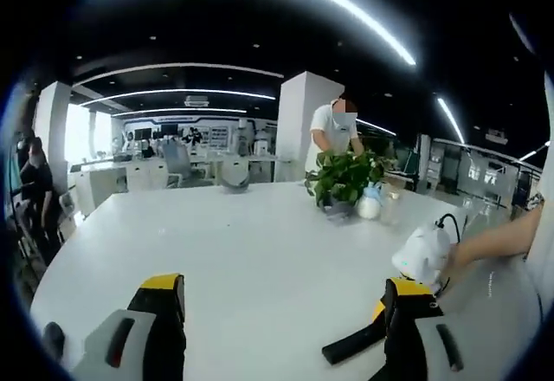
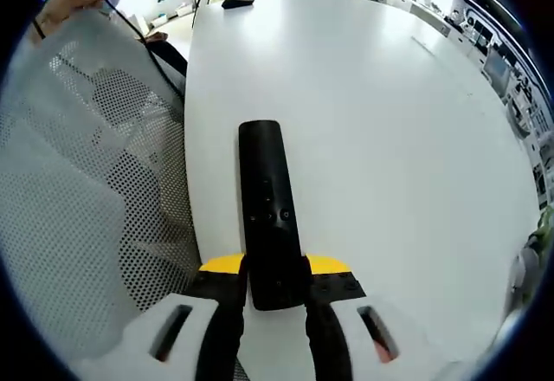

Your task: Press the specified remote control buttons in sequence, fully releasing each button before pressing the next.

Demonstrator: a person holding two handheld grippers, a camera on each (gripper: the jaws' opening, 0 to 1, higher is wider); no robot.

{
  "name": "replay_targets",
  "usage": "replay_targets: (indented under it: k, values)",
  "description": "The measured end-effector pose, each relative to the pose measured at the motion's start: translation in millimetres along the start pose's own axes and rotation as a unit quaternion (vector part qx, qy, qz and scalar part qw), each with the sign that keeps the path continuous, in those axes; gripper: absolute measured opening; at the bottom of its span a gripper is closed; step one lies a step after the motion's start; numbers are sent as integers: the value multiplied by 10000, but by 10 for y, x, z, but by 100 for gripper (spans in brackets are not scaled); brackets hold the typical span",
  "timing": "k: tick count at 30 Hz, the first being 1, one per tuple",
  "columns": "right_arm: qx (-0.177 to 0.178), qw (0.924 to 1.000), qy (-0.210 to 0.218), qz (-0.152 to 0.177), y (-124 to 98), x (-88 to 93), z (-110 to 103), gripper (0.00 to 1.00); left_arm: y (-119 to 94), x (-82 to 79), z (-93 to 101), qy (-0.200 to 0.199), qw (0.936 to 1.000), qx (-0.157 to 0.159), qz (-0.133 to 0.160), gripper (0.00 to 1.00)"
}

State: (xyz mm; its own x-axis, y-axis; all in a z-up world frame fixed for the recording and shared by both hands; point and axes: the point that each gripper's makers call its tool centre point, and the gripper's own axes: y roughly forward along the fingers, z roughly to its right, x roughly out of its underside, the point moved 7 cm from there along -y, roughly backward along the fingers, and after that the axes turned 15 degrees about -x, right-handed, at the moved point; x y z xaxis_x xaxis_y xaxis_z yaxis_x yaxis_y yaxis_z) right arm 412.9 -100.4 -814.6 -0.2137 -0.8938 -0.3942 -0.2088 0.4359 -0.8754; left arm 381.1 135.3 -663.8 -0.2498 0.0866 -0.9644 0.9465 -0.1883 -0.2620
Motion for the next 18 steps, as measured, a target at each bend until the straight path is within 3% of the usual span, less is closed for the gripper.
replay_targets:
  k: [3,7,14,18]
  values:
    - [27,10000,0,71,2,10,-6,25,-85,12,-2,-20,9999,-116,0,100]
    - [52,9999,3,136,5,10,-7,25,-162,26,-38,-72,9992,-326,209,100]
    - [132,9998,16,176,10,3,-20,25,-159,-16,-32,66,9983,-292,499,100]
    - [181,9997,13,172,33,11,9,25,-169,11,-21,206,9983,-261,483,100]
